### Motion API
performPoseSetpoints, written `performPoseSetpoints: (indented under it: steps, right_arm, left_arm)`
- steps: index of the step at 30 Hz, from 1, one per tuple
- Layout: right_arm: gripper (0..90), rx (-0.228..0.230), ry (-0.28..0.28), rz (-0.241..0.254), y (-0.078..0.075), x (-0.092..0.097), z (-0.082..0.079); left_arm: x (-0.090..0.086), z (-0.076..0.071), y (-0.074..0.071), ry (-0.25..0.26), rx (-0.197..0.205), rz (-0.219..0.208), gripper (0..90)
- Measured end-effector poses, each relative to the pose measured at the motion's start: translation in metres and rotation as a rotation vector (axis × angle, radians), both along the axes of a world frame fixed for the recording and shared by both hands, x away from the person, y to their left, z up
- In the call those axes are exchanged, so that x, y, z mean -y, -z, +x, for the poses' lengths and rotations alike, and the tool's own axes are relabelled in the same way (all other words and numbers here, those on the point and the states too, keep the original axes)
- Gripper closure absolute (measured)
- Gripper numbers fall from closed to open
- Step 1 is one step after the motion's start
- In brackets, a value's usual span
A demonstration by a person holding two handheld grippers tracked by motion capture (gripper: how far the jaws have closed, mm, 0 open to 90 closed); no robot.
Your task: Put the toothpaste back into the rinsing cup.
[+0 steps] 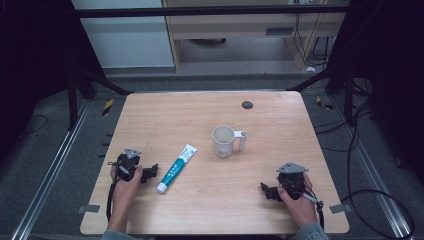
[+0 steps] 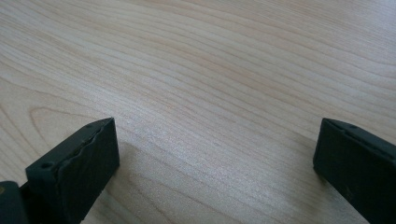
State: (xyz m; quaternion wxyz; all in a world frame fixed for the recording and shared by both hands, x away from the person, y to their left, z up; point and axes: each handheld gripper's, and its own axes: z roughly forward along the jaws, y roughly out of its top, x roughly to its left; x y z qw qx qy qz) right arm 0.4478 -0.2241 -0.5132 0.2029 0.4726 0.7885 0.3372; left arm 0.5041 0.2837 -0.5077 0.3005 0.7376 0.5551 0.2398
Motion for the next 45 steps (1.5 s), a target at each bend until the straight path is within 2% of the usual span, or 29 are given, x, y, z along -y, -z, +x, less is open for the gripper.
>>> performPoseSetpoints:
  steps: [5, 9, 10, 13, 16, 18, 19, 22, 23, 25, 28, 29, 30, 31, 33, 34, 35, 36, 37, 41, 43, 45]
  right_arm:
    - [0.4, 0.001, -0.003, -0.001, 0.0, 0.0, 0.001]
    - [0.4, 0.002, -0.015, -0.003, 0.0, 0.001, 0.003]
    - [0.4, 0.0, -0.019, -0.001, 0.0, 0.001, 0.004]
    - [0.4, 0.003, -0.018, -0.004, 0.0, 0.0, 0.004]
    - [0.4, -0.002, -0.013, 0.0, 0.0, 0.0, 0.004]
    - [0.4, 0.0, -0.014, -0.001, 0.0, 0.0, 0.004]
    - [0.4, -0.001, -0.014, -0.001, 0.0, 0.0, 0.004]
    - [0.4, -0.002, -0.018, -0.002, 0.0, 0.0, 0.005]
    - [0.4, -0.002, -0.018, -0.002, 0.0, 0.0, 0.005]
    - [0.4, -0.002, -0.015, -0.002, 0.0, -0.001, 0.007]
    - [0.4, 0.0, -0.015, -0.001, 0.0, -0.002, 0.007]
    - [0.4, 0.0, -0.015, -0.001, 0.0, -0.002, 0.007]
    - [0.4, 0.0, -0.016, -0.001, 0.0, -0.002, 0.007]
    - [0.5, -0.001, -0.012, -0.002, 0.0, -0.002, 0.007]
    - [0.4, 0.0, -0.009, 0.0, 0.0, -0.002, 0.007]
    - [0.6, -0.001, -0.006, 0.0, 0.0, -0.002, 0.007]
    - [0.6, -0.001, -0.006, 0.001, 0.0, -0.002, 0.007]
    - [0.6, 0.004, -0.008, -0.003, 0.0, -0.002, 0.007]
    - [0.6, 0.004, -0.004, -0.003, 0.0, -0.002, 0.007]
    - [0.6, 0.004, 0.005, -0.004, 0.0, -0.002, 0.008]
    - [0.6, 0.0, 0.015, 0.0, 0.0, -0.003, 0.008]
    - [0.7, 0.0, 0.016, 0.002, 0.0, -0.003, 0.008]
  left_arm:
    - [0.001, 0.002, 0.0, 0.006, 0.003, -0.004, 0.0]
    - [0.001, 0.001, -0.002, 0.0, 0.031, -0.021, 3.2]
    - [0.003, -0.002, -0.007, -0.005, 0.062, -0.014, 3.6]
    - [0.007, -0.011, -0.012, -0.013, 0.109, 0.024, 3.5]
    - [0.011, -0.019, -0.02, -0.024, 0.159, -0.032, 3.9]
    - [0.016, -0.019, -0.031, 0.007, 0.175, 0.005, 4.5]
    - [0.019, -0.018, -0.039, 0.021, 0.173, 0.026, 4.5]
    - [0.028, -0.016, -0.06, 0.05, 0.156, -0.013, 4.6]
    - [0.028, -0.016, -0.06, 0.05, 0.156, -0.013, 4.6]
    - [0.041, -0.013, -0.074, 0.072, 0.118, -0.011, 4.9]
    - [0.061, -0.014, -0.085, 0.122, 0.079, 0.047, 4.9]
    - [0.061, -0.014, -0.085, 0.122, 0.079, 0.047, 4.9]
    - [0.072, -0.018, -0.092, 0.152, 0.071, 0.09, 4.9]
    - [0.082, -0.021, -0.098, 0.177, 0.06, 0.112, 4.9]
    - [0.088, -0.022, -0.101, 0.194, 0.051, 0.124, 4.6]
    - [0.1, -0.021, -0.103, 0.208, 0.038, 0.196, 4.4]
    - [0.104, -0.019, -0.103, 0.239, 0.038, 0.234, 4.3]
    - [0.104, -0.019, -0.103, 0.239, 0.038, 0.234, 4.4]
    - [0.11, -0.016, -0.102, 0.25, 0.016, 0.256, 4.6]
    - [0.114, -0.012, -0.102, 0.256, -0.006, 0.232, 6.3]
    - [0.117, -0.009, -0.105, 0.246, -0.032, 0.204, 7.6]
    - [0.119, -0.008, -0.105, 0.245, -0.043, 0.208, 7.9]
